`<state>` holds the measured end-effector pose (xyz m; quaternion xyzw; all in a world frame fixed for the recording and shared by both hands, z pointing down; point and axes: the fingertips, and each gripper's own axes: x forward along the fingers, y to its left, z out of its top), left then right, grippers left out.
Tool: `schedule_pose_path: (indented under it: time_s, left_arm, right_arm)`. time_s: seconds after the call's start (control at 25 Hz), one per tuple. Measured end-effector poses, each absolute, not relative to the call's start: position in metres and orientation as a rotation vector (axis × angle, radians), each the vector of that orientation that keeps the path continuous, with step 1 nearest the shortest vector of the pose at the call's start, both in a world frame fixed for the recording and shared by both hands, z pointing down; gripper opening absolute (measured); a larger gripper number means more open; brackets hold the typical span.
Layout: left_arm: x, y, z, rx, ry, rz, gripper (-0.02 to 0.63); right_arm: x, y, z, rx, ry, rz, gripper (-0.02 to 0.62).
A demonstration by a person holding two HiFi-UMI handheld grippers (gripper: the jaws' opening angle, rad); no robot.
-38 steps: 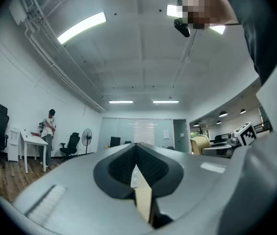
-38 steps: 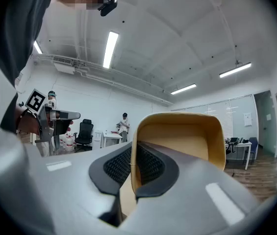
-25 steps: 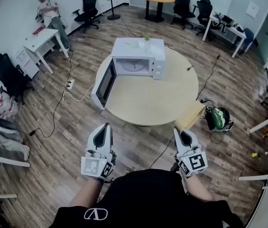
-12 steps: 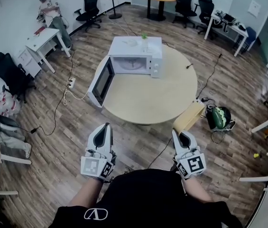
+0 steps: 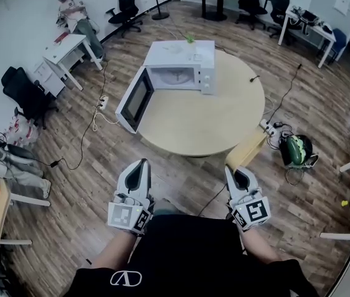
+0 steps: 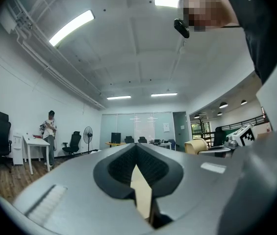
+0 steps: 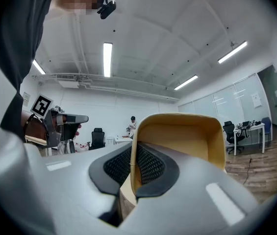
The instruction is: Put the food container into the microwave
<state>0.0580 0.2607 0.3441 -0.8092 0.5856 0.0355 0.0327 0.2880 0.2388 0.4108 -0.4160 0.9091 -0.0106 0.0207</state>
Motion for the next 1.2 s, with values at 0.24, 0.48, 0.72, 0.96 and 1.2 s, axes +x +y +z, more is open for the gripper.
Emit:
schedule_pose_path:
  time_s: [0.24,0.48,0.72,0.96,1.2]
  left_arm:
    - [0.063,0.240,0.342,-2.488,1.776,0.080,0.000]
    - [0.049,0.192,0.347,-2.519,1.763,0.115,0.000]
    - [0.020,0.125,0.338,-2.526,1.728,0.166,0.000]
    - [-0.013,0.064,0.340,-2.564,1.735,0.210,0.000]
    - [-0.039,0.008,0.342,-2.618,1.702,0.238,0.000]
  right_arm:
    - [0.291,0.217,0.413,-1.293,2.806,-0.056,0.012]
    - [0.278,0.179,0.405,-1.323,2.808,-0.015,0.012]
    - [0.258,0.128,0.398,-1.377,2.813,0.007,0.012]
    - [0.222,0.076,0.385,-1.390,2.850,0.053,0.012]
    - [0.193,0.032,0.383,-1.444,2.868,0.050,0.012]
